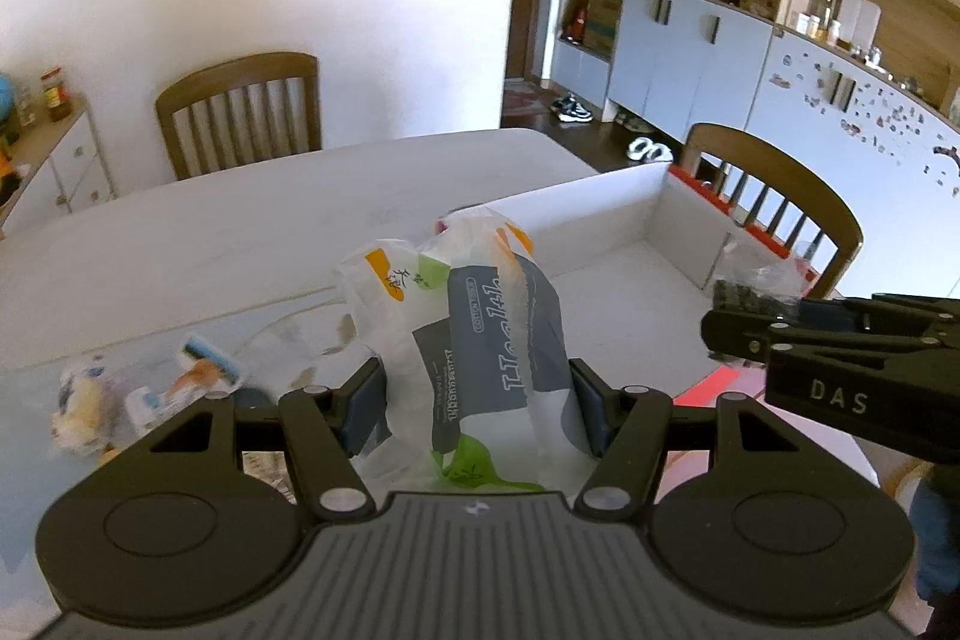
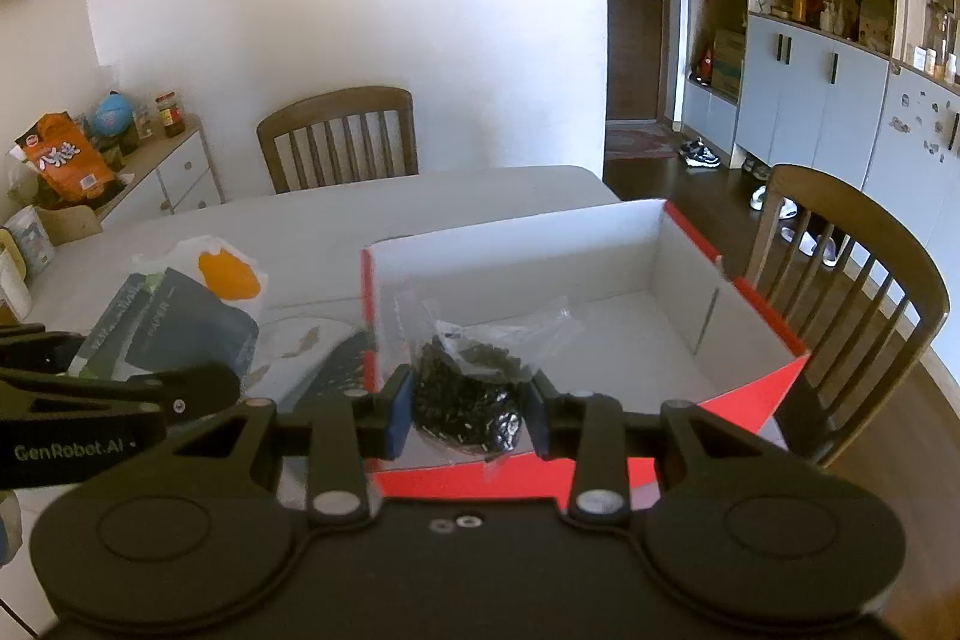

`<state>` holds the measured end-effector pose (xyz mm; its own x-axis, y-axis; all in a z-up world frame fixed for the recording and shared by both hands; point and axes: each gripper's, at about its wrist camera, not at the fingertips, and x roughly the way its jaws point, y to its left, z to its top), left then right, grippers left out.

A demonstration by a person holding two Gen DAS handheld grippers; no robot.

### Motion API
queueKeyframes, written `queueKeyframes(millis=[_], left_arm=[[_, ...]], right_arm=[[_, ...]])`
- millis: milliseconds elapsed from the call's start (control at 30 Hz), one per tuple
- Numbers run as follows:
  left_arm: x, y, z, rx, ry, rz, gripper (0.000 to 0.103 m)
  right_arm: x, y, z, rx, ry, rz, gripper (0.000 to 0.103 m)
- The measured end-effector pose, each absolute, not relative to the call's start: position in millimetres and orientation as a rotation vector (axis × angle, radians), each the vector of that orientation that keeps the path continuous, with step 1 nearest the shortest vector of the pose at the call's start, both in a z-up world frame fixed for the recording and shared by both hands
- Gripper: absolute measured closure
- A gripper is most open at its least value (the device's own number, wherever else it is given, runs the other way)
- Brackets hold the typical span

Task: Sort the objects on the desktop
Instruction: 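Carry the tea-leaf bag and bread bag over the red shoebox with both tools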

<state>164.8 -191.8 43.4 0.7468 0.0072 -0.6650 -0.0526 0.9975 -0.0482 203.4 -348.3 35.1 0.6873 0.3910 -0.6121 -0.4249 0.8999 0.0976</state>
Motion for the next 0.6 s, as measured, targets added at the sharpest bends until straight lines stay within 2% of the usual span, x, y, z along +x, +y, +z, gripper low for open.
queueKeyframes(millis=[600], left_arm=[[250.0, -262.3, 16.3, 0.019, 0.834, -0.064, 0.039]], right_arm=[[272.1, -390.3, 12.9, -0.091, 0.712, 0.478, 0.067]])
